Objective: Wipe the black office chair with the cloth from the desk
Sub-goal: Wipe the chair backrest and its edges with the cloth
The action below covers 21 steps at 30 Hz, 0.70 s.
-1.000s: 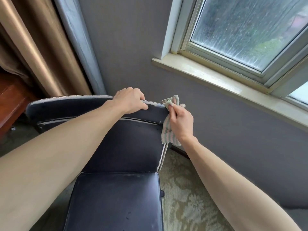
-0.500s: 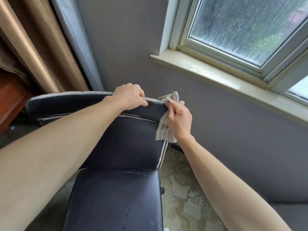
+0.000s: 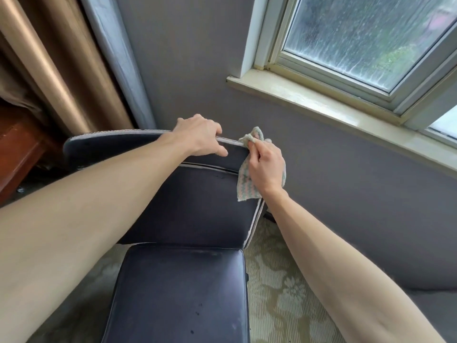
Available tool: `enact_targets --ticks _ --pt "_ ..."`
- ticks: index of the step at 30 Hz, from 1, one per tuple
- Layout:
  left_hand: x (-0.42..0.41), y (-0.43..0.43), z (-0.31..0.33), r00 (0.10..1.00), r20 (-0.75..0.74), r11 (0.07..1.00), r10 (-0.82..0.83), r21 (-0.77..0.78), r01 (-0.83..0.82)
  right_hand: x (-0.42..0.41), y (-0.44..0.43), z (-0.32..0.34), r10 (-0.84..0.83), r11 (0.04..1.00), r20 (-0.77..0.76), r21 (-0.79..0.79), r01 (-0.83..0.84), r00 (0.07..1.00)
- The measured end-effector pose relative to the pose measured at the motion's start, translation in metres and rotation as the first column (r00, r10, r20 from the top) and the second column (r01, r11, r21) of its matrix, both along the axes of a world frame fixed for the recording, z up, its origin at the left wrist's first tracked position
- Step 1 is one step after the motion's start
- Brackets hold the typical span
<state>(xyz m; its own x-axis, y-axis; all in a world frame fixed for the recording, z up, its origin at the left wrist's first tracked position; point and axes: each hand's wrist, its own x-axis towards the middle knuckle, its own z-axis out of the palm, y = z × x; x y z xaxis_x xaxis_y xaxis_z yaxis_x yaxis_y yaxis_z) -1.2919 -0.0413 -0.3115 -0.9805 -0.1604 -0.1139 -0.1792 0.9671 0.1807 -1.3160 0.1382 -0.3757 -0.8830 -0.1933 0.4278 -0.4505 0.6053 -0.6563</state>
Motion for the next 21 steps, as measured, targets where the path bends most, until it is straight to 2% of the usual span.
enact_targets --ticks 2,5,10,21 --pt "0.007 -0.018 0.007 0.999 0.031 0.999 0.028 -0.043 -0.027 0.0 0.001 -0.001 -0.016 1.0 -0.017 -0.012 0.015 1.0" --pt "0.016 -0.027 0.009 0.993 0.07 0.995 0.099 -0.018 -0.097 0.002 0.004 0.0 -0.016 1.0 0.019 -0.019 0.016 1.0" --pt "0.022 -0.007 -0.003 0.987 -0.03 0.988 0.156 0.025 -0.155 0.005 0.008 0.002 -0.062 0.998 0.056 -0.011 0.063 0.996" --pt "0.015 0.003 -0.006 0.983 -0.048 0.985 0.175 0.008 -0.175 0.004 0.001 0.002 -0.048 0.999 0.032 0.02 0.047 0.998"
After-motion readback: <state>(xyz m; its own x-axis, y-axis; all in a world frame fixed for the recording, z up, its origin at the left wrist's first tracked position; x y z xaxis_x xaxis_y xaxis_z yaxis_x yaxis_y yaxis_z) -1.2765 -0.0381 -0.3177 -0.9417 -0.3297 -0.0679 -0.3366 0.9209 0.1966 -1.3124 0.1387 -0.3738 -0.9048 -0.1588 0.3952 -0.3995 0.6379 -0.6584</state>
